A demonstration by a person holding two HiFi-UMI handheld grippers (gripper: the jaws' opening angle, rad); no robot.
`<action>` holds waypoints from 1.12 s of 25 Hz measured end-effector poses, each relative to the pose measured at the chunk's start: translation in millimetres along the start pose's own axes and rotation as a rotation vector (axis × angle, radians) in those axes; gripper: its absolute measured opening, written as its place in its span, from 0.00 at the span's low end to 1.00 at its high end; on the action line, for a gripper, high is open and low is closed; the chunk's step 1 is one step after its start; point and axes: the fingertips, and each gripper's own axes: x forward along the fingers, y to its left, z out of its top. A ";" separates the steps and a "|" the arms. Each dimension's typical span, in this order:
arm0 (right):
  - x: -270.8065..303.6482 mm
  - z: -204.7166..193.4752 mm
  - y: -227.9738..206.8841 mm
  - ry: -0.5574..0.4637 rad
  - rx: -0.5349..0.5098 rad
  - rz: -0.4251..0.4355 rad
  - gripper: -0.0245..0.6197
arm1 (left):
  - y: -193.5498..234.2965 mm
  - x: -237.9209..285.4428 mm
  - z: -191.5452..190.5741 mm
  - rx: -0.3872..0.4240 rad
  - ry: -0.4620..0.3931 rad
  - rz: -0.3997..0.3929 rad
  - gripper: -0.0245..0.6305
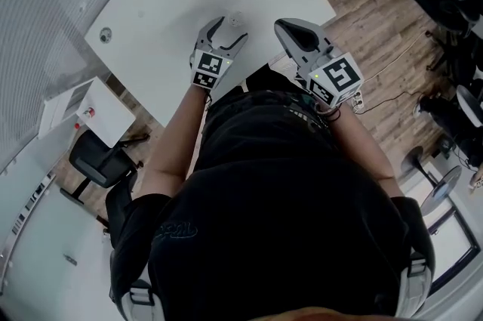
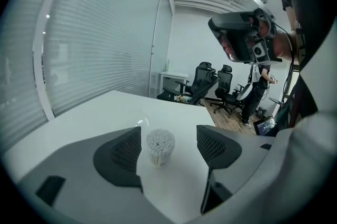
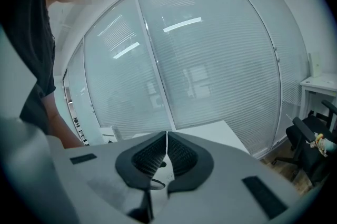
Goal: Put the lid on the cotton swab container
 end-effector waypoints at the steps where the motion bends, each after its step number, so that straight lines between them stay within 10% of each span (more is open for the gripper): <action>1: -1.1 -0.4 -5.0 0.005 0.003 0.001 0.08 | 0.4 7.4 -4.0 -0.001 0.017 -0.001 0.54; 28: -11.3 -16.4 -45.6 0.078 0.031 -0.017 0.08 | 14.4 74.4 -63.7 0.005 0.186 0.017 0.55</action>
